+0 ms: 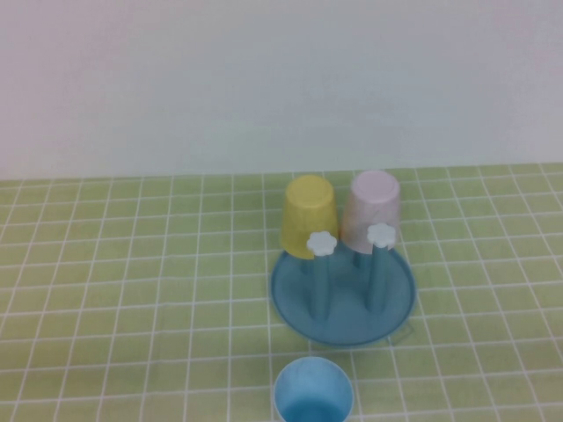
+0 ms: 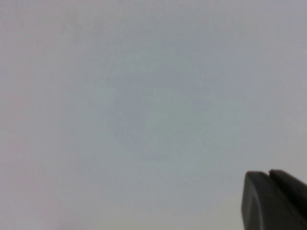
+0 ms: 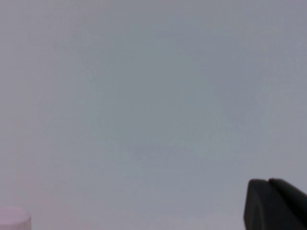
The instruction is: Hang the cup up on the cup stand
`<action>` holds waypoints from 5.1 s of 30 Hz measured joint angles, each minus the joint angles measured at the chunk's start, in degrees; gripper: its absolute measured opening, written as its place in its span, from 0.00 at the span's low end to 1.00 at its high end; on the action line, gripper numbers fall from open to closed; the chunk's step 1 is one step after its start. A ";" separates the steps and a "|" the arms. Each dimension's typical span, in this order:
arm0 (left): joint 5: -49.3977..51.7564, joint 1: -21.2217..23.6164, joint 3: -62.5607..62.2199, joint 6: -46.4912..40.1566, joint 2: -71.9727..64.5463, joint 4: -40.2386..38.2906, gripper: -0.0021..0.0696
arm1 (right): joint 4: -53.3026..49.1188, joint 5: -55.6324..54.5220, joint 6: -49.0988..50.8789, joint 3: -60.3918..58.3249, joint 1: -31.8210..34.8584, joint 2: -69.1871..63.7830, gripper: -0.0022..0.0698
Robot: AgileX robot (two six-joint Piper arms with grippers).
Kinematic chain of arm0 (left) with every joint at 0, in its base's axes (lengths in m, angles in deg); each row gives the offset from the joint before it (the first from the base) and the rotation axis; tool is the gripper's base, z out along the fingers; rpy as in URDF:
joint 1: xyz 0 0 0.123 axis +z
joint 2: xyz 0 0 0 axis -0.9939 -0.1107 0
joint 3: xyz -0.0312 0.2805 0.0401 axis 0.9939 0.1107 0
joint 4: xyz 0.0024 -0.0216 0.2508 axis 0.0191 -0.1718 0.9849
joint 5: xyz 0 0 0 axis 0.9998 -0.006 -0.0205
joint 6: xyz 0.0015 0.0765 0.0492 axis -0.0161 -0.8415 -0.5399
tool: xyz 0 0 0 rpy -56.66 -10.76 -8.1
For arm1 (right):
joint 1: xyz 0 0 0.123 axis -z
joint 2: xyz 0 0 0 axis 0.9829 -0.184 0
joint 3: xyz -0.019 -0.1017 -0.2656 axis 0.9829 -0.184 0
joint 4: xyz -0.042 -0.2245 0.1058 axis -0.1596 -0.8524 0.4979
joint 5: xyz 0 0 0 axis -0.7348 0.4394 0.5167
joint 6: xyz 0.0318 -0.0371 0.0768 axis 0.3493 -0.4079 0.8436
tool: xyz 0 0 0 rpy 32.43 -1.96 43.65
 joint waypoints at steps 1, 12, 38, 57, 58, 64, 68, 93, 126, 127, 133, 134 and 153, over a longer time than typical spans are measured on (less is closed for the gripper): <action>-0.27 0.00 0.00 1.31 0.00 -0.41 0.03 | 2.38 0.80 0.12 0.00 0.00 0.00 0.03; 8.32 0.00 -7.77 10.18 0.00 1.49 0.03 | 8.32 20.81 0.51 6.40 0.00 0.00 0.03; 58.56 0.00 -30.41 -20.18 -28.64 -40.80 0.18 | 32.41 50.11 -23.74 15.74 0.00 -14.19 0.03; 69.59 -14.84 -53.10 -25.25 -73.06 -39.24 0.45 | 34.64 50.11 -25.33 15.87 0.00 -14.18 0.03; 67.68 -17.24 -53.61 -23.91 -74.36 -37.60 0.45 | 34.64 50.11 -25.33 15.87 0.00 -14.18 0.03; 61.03 -29.10 -55.31 -14.71 -80.63 -25.36 0.45 | 34.68 50.11 -25.33 15.87 0.00 -14.18 0.03; 58.46 -32.42 -57.53 -10.96 -84.76 -20.70 0.51 | 34.77 50.11 -25.33 15.87 0.00 -14.18 0.03; 62.75 -34.00 -69.97 -27.88 -95.00 -45.27 0.05 | 56.69 54.03 -56.25 16.76 0.00 -14.18 0.11; 58.09 -48.78 -81.64 -28.82 -95.48 -53.50 0.05 | 57.33 63.63 -73.10 26.64 0.00 -29.10 0.89; 58.09 -48.78 -81.64 -29.17 -95.48 -53.40 0.05 | 57.32 63.44 -73.23 26.64 0.00 -29.08 0.87; 58.09 -48.78 -81.64 -30.13 -95.48 -52.95 0.05 | 57.32 63.41 -73.69 26.64 0.00 -29.08 0.80; 58.09 -48.78 -81.64 -30.58 -95.48 -52.95 0.06 | 57.32 63.41 -73.67 26.64 0.00 -29.08 0.79; 75.68 -49.62 -93.86 -28.71 -93.38 -41.59 0.69 | 56.81 62.77 -73.35 26.64 0.00 -31.73 0.79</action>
